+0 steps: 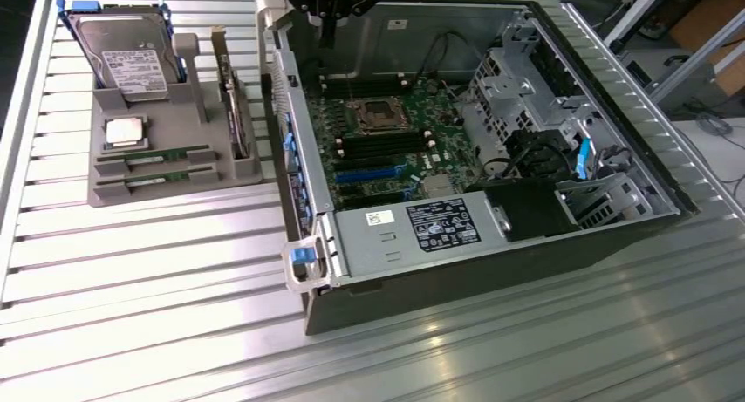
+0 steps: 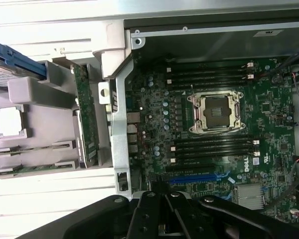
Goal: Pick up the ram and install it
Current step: 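Reach for the ram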
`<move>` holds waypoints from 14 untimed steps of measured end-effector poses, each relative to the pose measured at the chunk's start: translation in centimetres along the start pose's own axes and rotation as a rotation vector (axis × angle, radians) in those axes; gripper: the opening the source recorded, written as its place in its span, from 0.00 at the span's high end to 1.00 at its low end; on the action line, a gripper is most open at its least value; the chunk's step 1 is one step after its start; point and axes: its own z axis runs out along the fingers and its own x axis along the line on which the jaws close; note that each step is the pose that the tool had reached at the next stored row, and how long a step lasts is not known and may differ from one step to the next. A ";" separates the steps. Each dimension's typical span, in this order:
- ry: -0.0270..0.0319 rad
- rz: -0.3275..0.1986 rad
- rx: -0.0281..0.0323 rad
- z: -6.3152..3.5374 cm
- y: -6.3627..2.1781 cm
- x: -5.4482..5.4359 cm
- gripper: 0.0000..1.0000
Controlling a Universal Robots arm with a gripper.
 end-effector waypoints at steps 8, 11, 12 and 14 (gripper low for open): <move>0.0000 0.000 0.0001 -0.02 -0.05 0.6 0.89; 0.0000 0.000 0.0001 -0.02 -0.06 0.8 0.89; 0.0001 0.000 0.0001 -0.03 -0.07 0.9 0.89; 0.0000 0.000 0.0000 -0.03 -0.08 1.0 0.89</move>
